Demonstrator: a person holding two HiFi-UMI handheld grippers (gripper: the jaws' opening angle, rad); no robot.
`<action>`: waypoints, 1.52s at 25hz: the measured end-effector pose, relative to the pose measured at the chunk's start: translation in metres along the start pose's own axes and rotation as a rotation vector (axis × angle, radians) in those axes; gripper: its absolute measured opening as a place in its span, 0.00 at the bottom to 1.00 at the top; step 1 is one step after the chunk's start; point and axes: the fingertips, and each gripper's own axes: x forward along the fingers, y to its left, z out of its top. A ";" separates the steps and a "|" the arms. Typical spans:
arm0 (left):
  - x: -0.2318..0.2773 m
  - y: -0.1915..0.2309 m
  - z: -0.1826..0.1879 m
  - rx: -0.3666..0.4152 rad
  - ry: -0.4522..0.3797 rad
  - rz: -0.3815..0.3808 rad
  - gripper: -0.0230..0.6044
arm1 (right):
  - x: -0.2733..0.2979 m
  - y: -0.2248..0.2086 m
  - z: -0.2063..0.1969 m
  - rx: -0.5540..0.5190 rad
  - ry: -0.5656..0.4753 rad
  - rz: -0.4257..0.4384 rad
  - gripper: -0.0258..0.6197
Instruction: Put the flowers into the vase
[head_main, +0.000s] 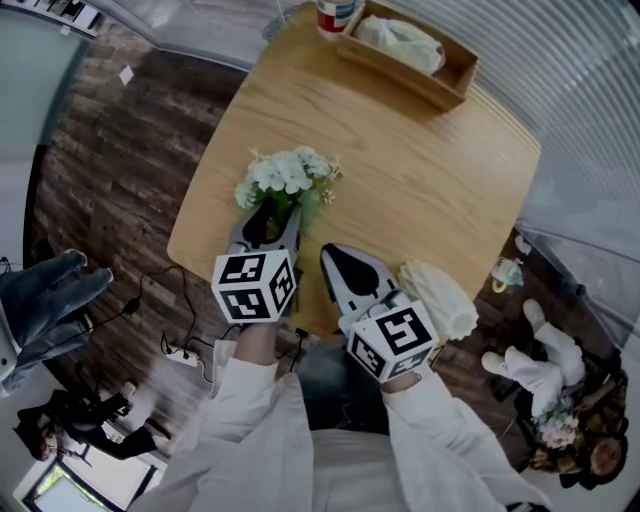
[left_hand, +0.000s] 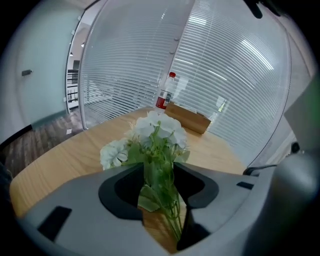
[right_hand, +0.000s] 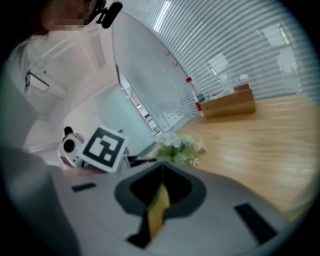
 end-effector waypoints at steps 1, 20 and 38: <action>0.000 0.000 0.001 0.001 -0.006 0.003 0.32 | -0.002 0.000 0.000 0.001 -0.002 -0.004 0.06; -0.015 -0.002 0.000 -0.147 -0.094 -0.057 0.09 | -0.032 0.004 0.004 -0.036 -0.031 -0.002 0.06; -0.083 -0.037 0.036 -0.180 -0.273 -0.156 0.07 | -0.076 0.038 0.022 -0.111 -0.119 0.028 0.06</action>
